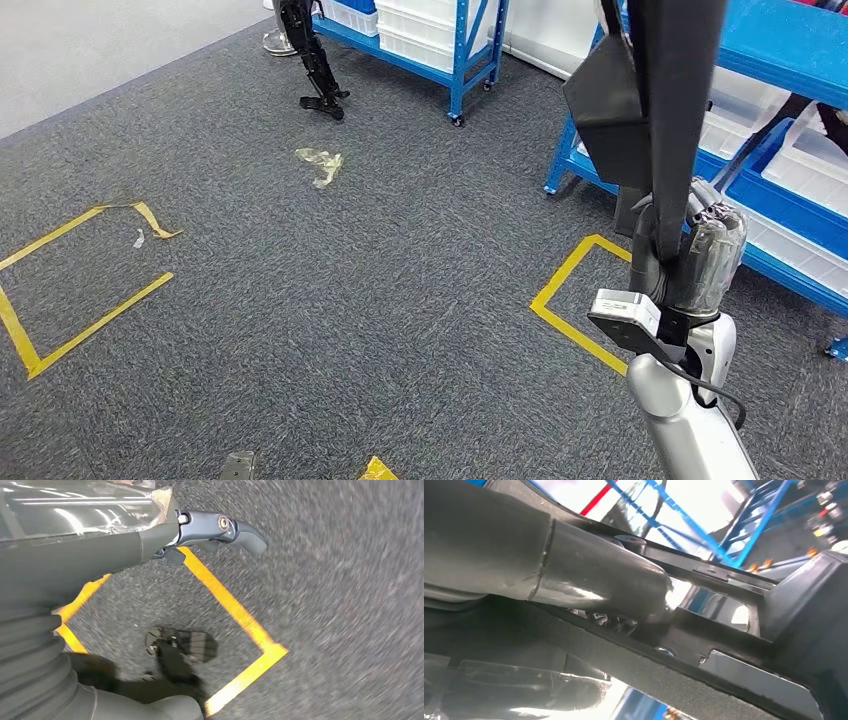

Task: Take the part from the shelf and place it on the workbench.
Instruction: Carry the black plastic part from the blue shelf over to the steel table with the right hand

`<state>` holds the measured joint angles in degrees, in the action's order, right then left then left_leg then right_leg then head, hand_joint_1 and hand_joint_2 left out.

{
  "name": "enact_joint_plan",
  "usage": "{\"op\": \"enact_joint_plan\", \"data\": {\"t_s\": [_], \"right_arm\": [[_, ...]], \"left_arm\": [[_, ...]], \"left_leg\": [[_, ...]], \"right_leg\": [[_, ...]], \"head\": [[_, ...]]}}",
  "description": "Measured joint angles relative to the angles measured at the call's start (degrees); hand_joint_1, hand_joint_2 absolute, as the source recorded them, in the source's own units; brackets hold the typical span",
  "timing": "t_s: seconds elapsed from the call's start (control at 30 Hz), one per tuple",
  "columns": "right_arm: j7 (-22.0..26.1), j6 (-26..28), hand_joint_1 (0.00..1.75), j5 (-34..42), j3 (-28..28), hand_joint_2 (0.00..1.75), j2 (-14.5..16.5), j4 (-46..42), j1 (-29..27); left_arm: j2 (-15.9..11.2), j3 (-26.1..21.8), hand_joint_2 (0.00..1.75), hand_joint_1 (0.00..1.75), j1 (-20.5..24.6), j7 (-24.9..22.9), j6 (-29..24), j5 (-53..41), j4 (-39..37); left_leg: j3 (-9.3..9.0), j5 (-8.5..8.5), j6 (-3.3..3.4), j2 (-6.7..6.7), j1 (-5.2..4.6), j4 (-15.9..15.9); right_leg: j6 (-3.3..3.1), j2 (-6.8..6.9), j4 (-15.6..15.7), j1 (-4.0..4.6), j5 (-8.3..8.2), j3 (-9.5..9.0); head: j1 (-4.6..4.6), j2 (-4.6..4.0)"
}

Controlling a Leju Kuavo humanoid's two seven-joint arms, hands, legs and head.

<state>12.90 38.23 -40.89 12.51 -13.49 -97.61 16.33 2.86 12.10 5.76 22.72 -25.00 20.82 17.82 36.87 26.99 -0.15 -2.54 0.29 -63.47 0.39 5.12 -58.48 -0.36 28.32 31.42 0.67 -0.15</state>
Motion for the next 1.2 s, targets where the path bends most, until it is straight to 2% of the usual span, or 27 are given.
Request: {"op": "enact_joint_plan", "data": {"t_s": [0.07,0.13,0.17,0.23,0.27,0.3,0.33,0.37,0.4,0.43,0.5,0.57,0.6,0.63,0.67,0.7,0.73,0.8,0.87,0.9,0.93,0.97,1.0,1.07,1.1,1.17,1.2], "right_arm": [[0.33,-0.18,1.75,0.67,0.09,0.0,-0.22,0.09,0.27],[0.6,-0.22,1.75,1.57,0.27,0.0,-0.39,0.31,0.57],[0.68,-0.22,1.75,1.96,0.4,0.0,-0.43,0.45,0.74],[0.74,-0.17,1.75,2.42,0.62,0.0,-0.6,0.75,0.96],[0.75,-0.13,1.75,2.56,0.72,0.0,-0.74,0.95,0.99],[0.77,-0.09,1.75,2.63,0.81,0.0,-0.87,1.19,0.96],[0.78,-0.07,1.75,2.68,0.92,0.0,-0.97,1.46,0.89],[0.78,-0.05,1.75,2.69,1.04,0.0,-1.01,1.73,0.82],[0.78,-0.03,1.75,2.73,1.17,0.0,-1.01,1.98,0.75],[0.78,0.0,1.75,2.76,1.29,0.0,-1.01,2.15,0.71],[0.77,0.07,1.75,2.75,1.48,0.0,-0.97,2.34,0.65],[0.71,0.09,1.75,2.48,1.56,0.0,-0.83,2.34,0.36],[0.65,0.08,1.75,2.29,1.61,0.0,-0.7,2.33,0.1],[0.57,0.08,1.75,2.08,1.63,0.0,-0.55,2.32,-0.15],[0.49,0.08,1.75,1.9,1.66,0.0,-0.38,2.3,-0.34],[0.34,0.08,1.75,1.66,1.66,0.0,-0.26,2.21,-0.51],[0.16,0.08,1.75,1.44,1.58,0.0,-0.19,2.07,-0.7],[-0.28,-0.05,1.75,1.12,1.31,0.0,-0.26,1.64,-1.31],[-0.56,-0.24,1.75,0.89,1.07,0.0,-0.42,1.37,-2.07],[-0.6,-0.28,1.75,0.81,1.01,0.0,-0.47,1.29,-2.42],[-0.62,-0.3,1.75,0.74,0.96,0.0,-0.5,1.22,-2.69],[-0.62,-0.3,1.75,0.71,0.9,0.0,-0.52,1.15,-2.87],[-0.62,-0.31,1.75,0.69,0.79,0.0,-0.57,1.03,-3.01],[-0.62,-0.33,1.75,0.68,0.46,0.0,-0.79,0.76,-3.33],[-0.61,-0.34,1.75,0.7,0.31,0.0,-0.9,0.65,-3.59],[-0.55,-0.34,1.75,0.95,0.16,0.0,-0.96,0.58,-4.17],[-0.48,-0.33,1.75,1.16,0.18,0.0,-0.92,0.56,-4.45]], "left_arm": [[0.1,-0.67,1.75,0.0,0.38,0.62,-0.72,0.37,0.42],[0.07,-1.14,1.75,0.0,0.5,0.99,-1.27,0.46,0.59],[0.03,-1.34,1.75,0.0,0.43,1.1,-1.47,0.51,0.64],[-0.07,-1.62,1.75,0.0,0.45,1.25,-1.75,0.61,0.78],[-0.08,-1.72,1.75,0.0,0.51,1.38,-1.9,0.63,0.85],[-0.09,-1.79,1.75,0.0,0.6,1.53,-2.08,0.68,0.91],[-0.06,-1.85,1.75,0.0,0.62,1.68,-2.24,0.73,0.95],[-0.04,-1.9,1.75,0.0,0.58,1.82,-2.37,0.78,0.97],[-0.03,-1.95,1.75,0.0,0.53,1.92,-2.49,0.82,0.99],[-0.04,-2.02,1.75,0.0,0.48,2.08,-2.69,0.86,1.0],[-0.04,-2.38,1.75,0.0,0.46,3.28,-4.5,1.37,1.16],[0.12,-3.43,1.75,0.0,0.4,5.84,-8.53,2.48,1.58],[0.18,-4.11,1.75,0.0,0.31,7.04,-10.42,2.98,1.77],[0.24,-4.76,1.75,0.0,0.16,8.0,-11.79,3.39,1.89],[0.26,-5.32,1.75,0.0,-0.02,8.68,-12.63,3.66,1.98],[0.3,-5.81,1.75,0.0,-0.18,9.36,-13.28,3.84,2.15],[0.38,-6.29,1.75,0.0,-0.26,10.05,-13.86,3.95,2.4],[0.67,-7.07,1.75,0.0,-0.21,11.11,-14.58,3.74,2.92],[1.0,-7.56,1.75,0.0,-0.2,11.5,-14.78,3.37,3.15],[1.13,-7.72,1.75,0.0,-0.25,11.54,-14.81,3.24,3.19],[1.23,-7.85,1.75,0.0,-0.29,11.54,-14.82,3.12,3.21],[1.32,-7.95,1.75,0.0,-0.3,11.42,-14.72,2.94,3.23],[1.44,-8.0,1.75,0.0,-0.23,11.01,-14.36,2.67,3.24],[1.7,-7.97,1.75,0.0,-0.08,9.43,-12.82,2.1,3.21],[1.83,-7.91,1.75,0.0,-0.07,8.4,-11.71,1.92,3.1],[1.92,-7.67,1.75,0.0,-0.28,6.35,-9.27,1.65,2.72],[1.93,-7.47,1.75,0.0,-0.38,5.45,-8.14,1.41,2.51]], "left_leg": [[-2.24,-0.8,0.65,-1.45,-0.51,4.17],[-2.04,-1.07,1.37,-0.34,-0.83,4.68],[-2.02,-1.33,1.77,0.32,-0.8,4.93],[-2.08,-1.86,2.56,1.58,-0.48,5.43],[-2.04,-2.05,2.82,2.24,-0.33,5.54],[-1.94,-2.16,2.99,2.99,-0.26,5.55],[-1.84,-2.26,3.06,3.78,-0.23,5.55],[-1.78,-2.35,3.04,4.58,-0.22,5.54],[-1.75,-2.45,2.95,5.4,-0.18,5.52],[-1.74,-2.57,2.81,6.2,-0.12,5.49],[-1.61,-2.78,2.32,7.73,-0.06,5.37],[-1.2,-3.1,1.59,8.94,-0.11,5.33],[-0.98,-3.32,1.17,9.46,-0.08,5.42],[-0.75,-3.57,0.78,9.92,0.01,5.58],[-0.56,-3.59,0.5,9.58,0.08,5.52],[-0.06,-3.04,0.29,8.35,0.07,4.8],[0.9,-1.8,0.14,6.72,0.03,2.95],[4.15,2.12,-0.14,3.78,0.1,-4.1],[6.89,4.57,-0.45,3.27,0.44,-10.5],[6.88,4.38,-0.59,3.1,0.63,-10.96],[5.65,3.28,-0.71,2.74,0.83,-9.12],[3.43,1.7,-0.82,1.81,1.03,-5.5],[1.04,0.53,-0.95,0.24,1.06,-1.52],[-1.98,-0.66,-0.59,-1.63,0.88,3.53],[-2.25,-0.6,-0.21,-1.65,0.59,4.12],[-2.16,-0.94,0.85,-0.13,0.19,4.32],[-2.18,-1.14,1.36,0.51,0.12,4.48]], "right_leg": [[0.39,1.23,-0.04,0.48,0.03,0.12],[0.86,2.51,0.05,0.61,0.01,0.18],[1.08,2.17,-0.24,0.49,0.26,0.35],[1.24,-0.74,-3.4,0.22,2.11,1.79],[1.14,-2.71,-6.77,0.04,3.66,3.36],[1.02,-3.96,-10.79,-0.03,5.25,5.18],[1.06,-4.57,-14.34,-0.11,6.41,6.83],[1.3,-4.79,-16.28,-0.19,6.81,7.77],[1.73,-4.9,-15.92,-0.33,6.29,7.61],[2.26,-5.1,-13.3,-0.51,5.01,6.32],[3.14,-7.14,-5.1,-0.97,1.96,2.29],[2.93,-8.87,-0.37,-1.04,0.47,-0.05],[2.53,-8.96,0.08,-0.84,0.33,-0.27],[2.09,-8.28,0.15,-0.78,0.07,-0.32],[1.7,-7.73,0.28,-0.86,-0.18,-0.34],[1.27,-7.09,0.45,-0.99,-0.39,-0.37],[0.78,-6.37,0.63,-1.13,-0.56,-0.38],[0.08,-4.74,0.72,-0.94,-0.62,-0.27],[-0.14,-3.03,0.71,-0.73,-0.61,-0.09],[-0.12,-2.24,0.7,-0.69,-0.61,-0.03],[-0.09,-1.51,0.69,-0.69,-0.6,-0.01],[0.03,-0.85,0.63,-0.7,-0.54,-0.04],[0.26,-0.24,0.53,-0.53,-0.4,-0.04],[0.95,0.84,0.27,-0.06,-0.08,-0.07],[1.34,1.41,0.26,0.18,-0.03,-0.14],[2.12,2.31,0.32,0.01,0.07,-0.32],[2.42,1.62,-0.13,-0.19,0.45,-0.14]], "head": [[-0.14,0.0],[-0.31,0.0],[-0.32,0.0],[-0.41,0.0],[-0.52,0.0],[-0.6,0.0],[-0.68,0.0],[-0.67,0.0],[-0.66,0.0],[-0.66,0.0],[-0.67,0.0],[-0.61,0.0],[-0.6,0.0],[-0.57,0.0],[-0.53,0.0],[-0.45,0.0],[-0.33,0.0],[-0.15,0.0],[-0.14,0.0],[-0.11,0.0],[-0.11,0.0],[-0.09,0.0],[-0.06,0.0],[-0.25,0.0],[-0.4,0.0],[-0.64,0.0],[-0.65,0.0]]}}
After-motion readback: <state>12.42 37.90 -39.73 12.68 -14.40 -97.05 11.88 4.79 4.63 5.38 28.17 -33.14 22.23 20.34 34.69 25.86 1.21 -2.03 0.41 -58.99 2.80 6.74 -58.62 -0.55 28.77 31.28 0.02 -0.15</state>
